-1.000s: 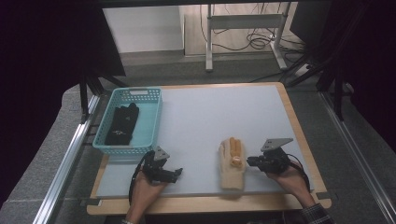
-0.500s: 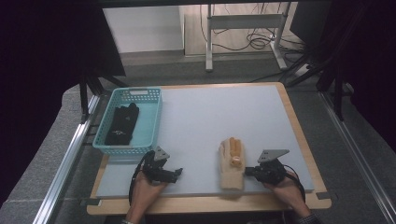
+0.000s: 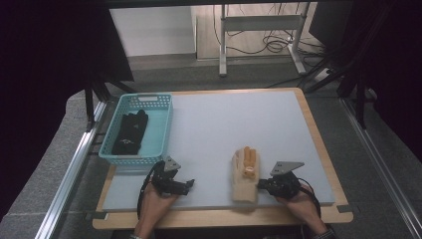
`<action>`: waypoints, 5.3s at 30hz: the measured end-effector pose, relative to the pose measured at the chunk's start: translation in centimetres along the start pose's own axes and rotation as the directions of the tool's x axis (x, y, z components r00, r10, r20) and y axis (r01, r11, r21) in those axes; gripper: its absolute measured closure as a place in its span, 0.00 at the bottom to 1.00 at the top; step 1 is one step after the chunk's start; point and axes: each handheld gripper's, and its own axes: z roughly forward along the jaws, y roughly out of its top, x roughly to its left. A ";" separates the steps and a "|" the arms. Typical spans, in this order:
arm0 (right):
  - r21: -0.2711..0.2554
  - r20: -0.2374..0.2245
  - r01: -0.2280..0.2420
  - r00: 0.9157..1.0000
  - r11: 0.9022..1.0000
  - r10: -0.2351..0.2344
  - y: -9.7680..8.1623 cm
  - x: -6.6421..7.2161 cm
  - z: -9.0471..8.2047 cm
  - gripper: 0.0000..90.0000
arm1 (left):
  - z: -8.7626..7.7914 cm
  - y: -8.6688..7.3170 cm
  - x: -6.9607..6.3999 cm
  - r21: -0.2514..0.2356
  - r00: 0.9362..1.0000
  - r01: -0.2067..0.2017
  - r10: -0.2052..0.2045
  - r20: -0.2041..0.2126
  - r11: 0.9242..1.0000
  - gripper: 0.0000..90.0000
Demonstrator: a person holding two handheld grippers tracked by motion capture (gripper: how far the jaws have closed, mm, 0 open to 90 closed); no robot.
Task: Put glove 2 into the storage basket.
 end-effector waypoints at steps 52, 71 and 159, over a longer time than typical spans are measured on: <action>-0.056 0.128 0.028 0.992 0.998 -0.021 3.9 0.4 2.3 0.63 | -1.0 -1.2 1.6 0.013 0.999 0.036 -0.036 -0.024 0.999 0.01; -0.063 0.319 -0.092 0.942 0.994 0.107 1.0 -4.3 -0.3 0.17 | -1.0 -1.2 1.6 0.013 0.999 0.038 -0.037 -0.024 0.999 0.01; -0.019 0.325 -0.143 0.935 0.990 0.141 0.2 -5.1 0.3 0.09 | 6.3 10.4 -7.8 0.177 0.954 -0.259 0.222 0.203 0.949 0.04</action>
